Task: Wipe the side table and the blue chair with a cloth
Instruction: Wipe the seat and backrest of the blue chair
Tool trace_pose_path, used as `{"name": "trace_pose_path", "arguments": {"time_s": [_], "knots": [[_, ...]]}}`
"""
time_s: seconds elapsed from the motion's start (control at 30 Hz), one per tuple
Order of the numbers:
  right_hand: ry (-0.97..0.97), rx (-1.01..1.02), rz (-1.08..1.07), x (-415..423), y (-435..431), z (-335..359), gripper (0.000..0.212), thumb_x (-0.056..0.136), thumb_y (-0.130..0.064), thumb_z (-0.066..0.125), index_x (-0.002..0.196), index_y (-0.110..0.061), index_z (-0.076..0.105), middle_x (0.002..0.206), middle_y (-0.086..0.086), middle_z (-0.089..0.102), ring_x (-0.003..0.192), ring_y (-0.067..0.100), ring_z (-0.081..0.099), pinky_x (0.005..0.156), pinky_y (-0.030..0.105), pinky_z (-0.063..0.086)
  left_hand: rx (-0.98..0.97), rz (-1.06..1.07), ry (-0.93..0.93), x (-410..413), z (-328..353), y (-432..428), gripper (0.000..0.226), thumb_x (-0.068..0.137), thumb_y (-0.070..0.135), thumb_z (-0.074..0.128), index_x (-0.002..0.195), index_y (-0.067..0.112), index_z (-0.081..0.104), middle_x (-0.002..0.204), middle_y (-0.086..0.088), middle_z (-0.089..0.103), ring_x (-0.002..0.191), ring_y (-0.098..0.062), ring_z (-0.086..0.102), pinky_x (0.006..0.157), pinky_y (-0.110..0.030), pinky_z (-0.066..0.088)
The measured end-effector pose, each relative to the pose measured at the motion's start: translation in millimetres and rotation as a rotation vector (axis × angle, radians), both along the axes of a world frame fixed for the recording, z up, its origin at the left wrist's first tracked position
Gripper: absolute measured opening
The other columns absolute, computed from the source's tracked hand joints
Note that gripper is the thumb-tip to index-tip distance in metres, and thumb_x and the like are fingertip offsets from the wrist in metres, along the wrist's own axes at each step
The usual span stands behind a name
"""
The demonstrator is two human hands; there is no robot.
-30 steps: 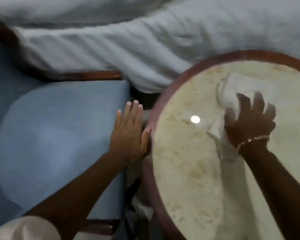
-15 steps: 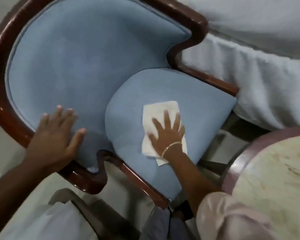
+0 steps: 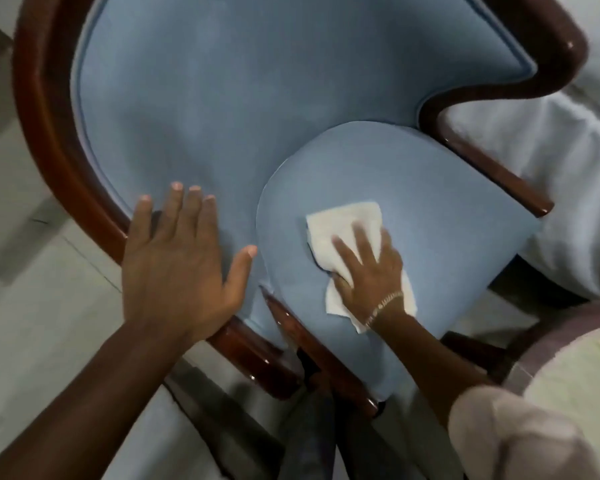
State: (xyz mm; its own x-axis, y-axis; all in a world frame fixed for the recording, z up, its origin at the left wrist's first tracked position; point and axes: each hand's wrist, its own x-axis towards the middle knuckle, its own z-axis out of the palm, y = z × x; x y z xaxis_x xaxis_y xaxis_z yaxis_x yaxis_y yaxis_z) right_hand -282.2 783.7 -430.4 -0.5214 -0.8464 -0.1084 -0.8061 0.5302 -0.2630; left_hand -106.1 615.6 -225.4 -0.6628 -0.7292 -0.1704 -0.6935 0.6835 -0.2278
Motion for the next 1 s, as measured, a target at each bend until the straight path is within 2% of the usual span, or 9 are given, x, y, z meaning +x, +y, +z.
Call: {"name": "trace_pose_path", "arguments": {"time_s": [0.1,0.23,0.37,0.5,0.57,0.63,0.8,0.9,1.0], "knots": [[-0.076,0.085,-0.381,-13,50,10,0.057,0.090,-0.050,0.050,0.144,-0.034,0.043,0.162,0.006,0.029,0.142,0.052,0.025,0.105,0.061,0.036,0.034,0.006,-0.040,-5,3,1,0.087,0.095,0.064,0.014,0.149,0.001,0.038,0.157,-0.023,0.041,0.151,-0.036,0.029,0.124,-0.055,0.014],[-0.093,0.059,-0.694,-84,-33,2,0.068,0.088,-0.066,0.037,0.150,-0.041,0.026,0.166,0.001,0.012,0.147,0.049,0.007,0.113,0.065,0.021,-0.015,0.032,0.053,0,-10,-2,0.083,0.094,0.064,0.024,0.143,0.000,0.045,0.156,-0.025,0.042,0.149,-0.040,0.031,0.121,-0.057,0.016],[0.006,-0.020,-0.175,-30,-92,-6,0.062,0.090,-0.058,0.046,0.147,-0.036,0.036,0.163,0.007,0.025,0.145,0.052,0.018,0.109,0.062,0.029,-0.061,0.088,0.119,-1,-13,-1,0.078,0.094,0.060,0.032,0.142,-0.001,0.045,0.157,-0.026,0.039,0.151,-0.039,0.027,0.122,-0.055,0.007],[-0.001,-0.064,0.363,46,-9,-1,0.067,0.076,-0.041,0.057,0.142,-0.033,0.048,0.156,0.011,0.037,0.141,0.053,0.030,0.101,0.061,0.040,-0.018,0.044,0.115,1,2,-8,0.076,0.093,0.051,0.039,0.147,-0.003,0.043,0.158,-0.026,0.038,0.152,-0.041,0.026,0.123,-0.057,0.010],[0.029,-0.094,0.382,21,23,-5,0.067,0.075,-0.041,0.054,0.141,-0.036,0.046,0.154,0.010,0.039,0.138,0.050,0.035,0.094,0.060,0.045,-0.010,0.023,0.115,5,12,-41,0.078,0.092,0.051,0.040,0.149,-0.002,0.039,0.159,-0.025,0.036,0.153,-0.040,0.023,0.124,-0.056,0.011],[0.009,-0.085,0.082,-20,14,-7,0.060,0.078,-0.041,0.049,0.137,-0.035,0.045,0.153,0.010,0.042,0.128,0.052,0.041,0.089,0.060,0.048,0.002,-0.003,0.160,6,24,-87,0.079,0.092,0.051,0.043,0.152,0.001,0.035,0.161,-0.021,0.035,0.154,-0.036,0.021,0.125,-0.054,0.012],[-0.371,-0.276,-0.793,-43,-125,38,0.048,0.087,-0.028,0.058,0.135,-0.022,0.053,0.145,0.011,0.053,0.125,0.050,0.046,0.099,0.055,0.041,0.150,-0.220,0.282,-21,50,-195,0.078,0.093,0.047,0.048,0.157,0.009,0.026,0.169,-0.009,0.020,0.158,-0.024,0.004,0.127,-0.043,-0.001],[-0.928,-0.625,-0.819,-17,-212,92,0.043,0.091,-0.016,0.062,0.133,-0.018,0.056,0.122,0.008,0.067,0.116,0.032,0.061,0.091,0.036,0.048,0.189,-0.414,0.227,-47,64,-254,0.080,0.093,0.052,0.039,0.158,0.008,0.024,0.170,-0.011,0.013,0.158,-0.026,-0.001,0.126,-0.043,-0.004],[-1.138,-0.840,-0.309,59,-261,138,0.050,0.098,-0.023,0.053,0.145,-0.026,0.039,0.157,0.001,0.039,0.145,0.035,0.029,0.119,0.050,0.026,0.242,-0.561,0.228,-72,73,-296,0.084,0.092,0.056,0.033,0.157,0.004,0.023,0.169,-0.013,0.014,0.158,-0.027,0.002,0.127,-0.045,0.003]]}}
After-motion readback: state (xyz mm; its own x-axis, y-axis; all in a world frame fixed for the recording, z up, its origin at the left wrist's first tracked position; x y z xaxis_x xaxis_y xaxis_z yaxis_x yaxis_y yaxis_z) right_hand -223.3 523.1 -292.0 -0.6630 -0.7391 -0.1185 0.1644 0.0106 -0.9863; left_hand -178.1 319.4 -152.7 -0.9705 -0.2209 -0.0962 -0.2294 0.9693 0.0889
